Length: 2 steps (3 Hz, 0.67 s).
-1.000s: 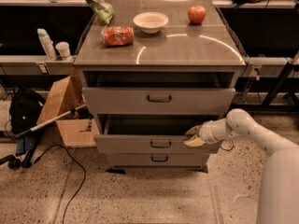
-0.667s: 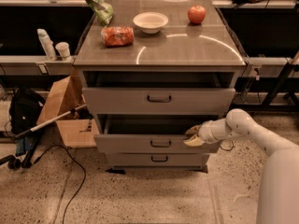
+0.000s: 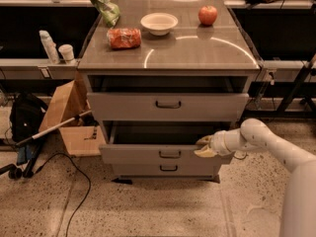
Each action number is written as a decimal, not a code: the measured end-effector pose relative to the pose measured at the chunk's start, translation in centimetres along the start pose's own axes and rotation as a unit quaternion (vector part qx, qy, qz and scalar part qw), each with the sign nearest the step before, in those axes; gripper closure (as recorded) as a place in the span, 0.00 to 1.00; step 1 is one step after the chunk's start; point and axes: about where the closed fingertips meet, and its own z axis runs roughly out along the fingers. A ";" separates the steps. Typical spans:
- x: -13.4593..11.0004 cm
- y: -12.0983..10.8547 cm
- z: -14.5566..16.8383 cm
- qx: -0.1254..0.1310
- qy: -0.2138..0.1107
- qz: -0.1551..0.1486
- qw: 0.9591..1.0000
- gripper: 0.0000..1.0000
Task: Open middle drawer
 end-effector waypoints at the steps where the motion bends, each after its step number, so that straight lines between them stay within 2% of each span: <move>1: -0.3 2.3 -1.1 0.016 -0.025 -0.015 0.999 1.00; 2: -0.4 3.3 -1.4 0.021 -0.041 -0.024 0.999 1.00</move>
Offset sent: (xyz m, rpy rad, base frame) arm -0.0799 0.0024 0.0332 0.1573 -0.2359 0.0696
